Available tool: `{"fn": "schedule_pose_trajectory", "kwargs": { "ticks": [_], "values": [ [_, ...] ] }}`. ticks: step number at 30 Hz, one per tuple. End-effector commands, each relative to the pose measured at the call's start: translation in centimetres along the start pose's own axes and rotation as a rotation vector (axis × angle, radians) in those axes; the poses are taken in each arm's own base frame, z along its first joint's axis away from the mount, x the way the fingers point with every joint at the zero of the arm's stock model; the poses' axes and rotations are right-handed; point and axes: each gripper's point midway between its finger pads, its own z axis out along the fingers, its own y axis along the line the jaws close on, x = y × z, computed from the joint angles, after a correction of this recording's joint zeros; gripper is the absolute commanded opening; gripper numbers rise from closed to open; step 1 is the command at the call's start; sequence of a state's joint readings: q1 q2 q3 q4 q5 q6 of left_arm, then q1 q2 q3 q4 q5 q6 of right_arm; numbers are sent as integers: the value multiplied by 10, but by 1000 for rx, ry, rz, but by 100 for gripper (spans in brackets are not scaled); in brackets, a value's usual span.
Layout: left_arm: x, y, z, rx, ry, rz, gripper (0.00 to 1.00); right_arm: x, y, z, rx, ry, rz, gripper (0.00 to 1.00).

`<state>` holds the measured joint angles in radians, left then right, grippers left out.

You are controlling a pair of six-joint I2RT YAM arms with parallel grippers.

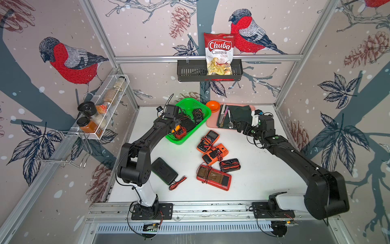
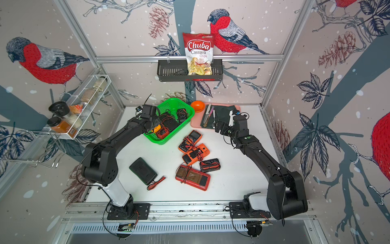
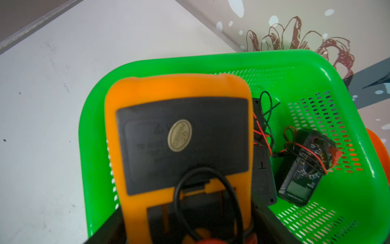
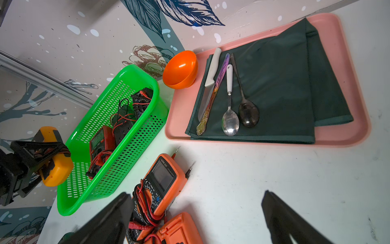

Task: Put the multimeter into the basket
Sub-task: Place the multimeter in the basket.

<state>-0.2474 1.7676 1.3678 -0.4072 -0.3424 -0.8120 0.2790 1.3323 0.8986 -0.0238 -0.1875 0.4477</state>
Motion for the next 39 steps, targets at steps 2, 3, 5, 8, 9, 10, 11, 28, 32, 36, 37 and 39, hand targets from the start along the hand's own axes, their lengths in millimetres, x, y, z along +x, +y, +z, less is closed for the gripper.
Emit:
{"fn": "schedule_pose_trajectory", "kwargs": {
  "ticks": [2, 3, 5, 8, 9, 10, 11, 28, 32, 36, 37, 39],
  "values": [
    [-5, 5, 17, -32, 7, -11, 0, 1, 1, 3, -10, 5, 8, 100],
    [-5, 7, 21, -41, 11, -17, 0, 1, 2, 3, -13, 7, 9, 100],
    [-4, 10, 28, -53, 23, -26, 0, 2, 2, 4, -18, 12, 10, 100],
    [3, 12, 36, -62, 48, -33, 1, 4, 2, 5, -18, 16, 12, 100],
    [5, 12, 37, -61, 59, -37, 2, 3, 2, 6, -17, 15, 10, 100],
    [8, 12, 38, -60, 67, -41, 3, 3, 2, 6, -17, 15, 11, 100],
    [10, 12, 39, -56, 75, -45, 3, 3, 1, 6, -14, 15, 12, 100],
    [23, 34, 45, -136, 104, -70, 45, 9, -1, 8, -11, 28, 21, 100],
    [24, 38, 45, -150, 104, -78, 94, 9, -1, 8, -10, 30, 21, 100],
    [23, 38, 43, -150, 102, -79, 98, 11, -1, 8, -10, 33, 21, 100],
    [23, 38, 42, -149, 100, -79, 98, 10, -1, 8, -11, 31, 21, 100],
    [20, 38, 39, -149, 95, -81, 98, 10, -1, 8, -12, 32, 20, 100]
  ]
}}
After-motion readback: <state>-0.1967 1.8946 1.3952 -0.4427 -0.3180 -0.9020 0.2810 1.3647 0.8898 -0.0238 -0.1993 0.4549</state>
